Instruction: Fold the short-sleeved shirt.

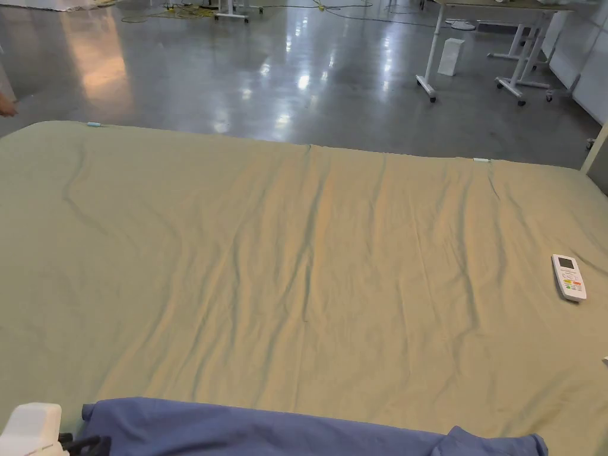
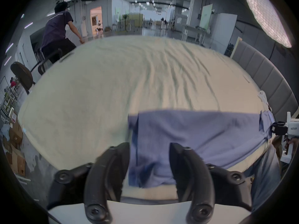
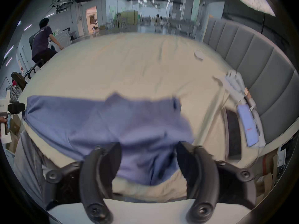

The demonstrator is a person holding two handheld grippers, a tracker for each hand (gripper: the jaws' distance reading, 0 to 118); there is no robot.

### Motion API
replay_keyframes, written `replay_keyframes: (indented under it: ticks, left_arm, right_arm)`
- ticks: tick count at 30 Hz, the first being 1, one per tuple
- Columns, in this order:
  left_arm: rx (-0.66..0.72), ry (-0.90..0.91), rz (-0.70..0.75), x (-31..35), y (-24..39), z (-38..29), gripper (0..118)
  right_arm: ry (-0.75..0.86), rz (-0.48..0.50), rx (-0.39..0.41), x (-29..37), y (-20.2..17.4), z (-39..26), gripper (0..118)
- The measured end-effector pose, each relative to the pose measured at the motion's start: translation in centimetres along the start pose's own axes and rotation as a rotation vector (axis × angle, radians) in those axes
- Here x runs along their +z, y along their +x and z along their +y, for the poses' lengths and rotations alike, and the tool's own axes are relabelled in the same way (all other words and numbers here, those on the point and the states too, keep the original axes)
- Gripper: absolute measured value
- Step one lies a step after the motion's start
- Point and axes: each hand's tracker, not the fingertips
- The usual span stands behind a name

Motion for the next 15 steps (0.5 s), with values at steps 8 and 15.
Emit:
replay_keyframes:
  ticks: [8,15]
  left_arm:
    - [-0.048,0.332,-0.011,2.7,5.2,6.9,59]
    - [-0.068,0.602,0.078,5.6,11.7,10.0,58]
  right_arm:
    - [0.462,-0.019,-0.049,4.8,-3.9,8.2,89]
    - [0.770,-0.107,-0.068,7.1,-8.2,12.8,79]
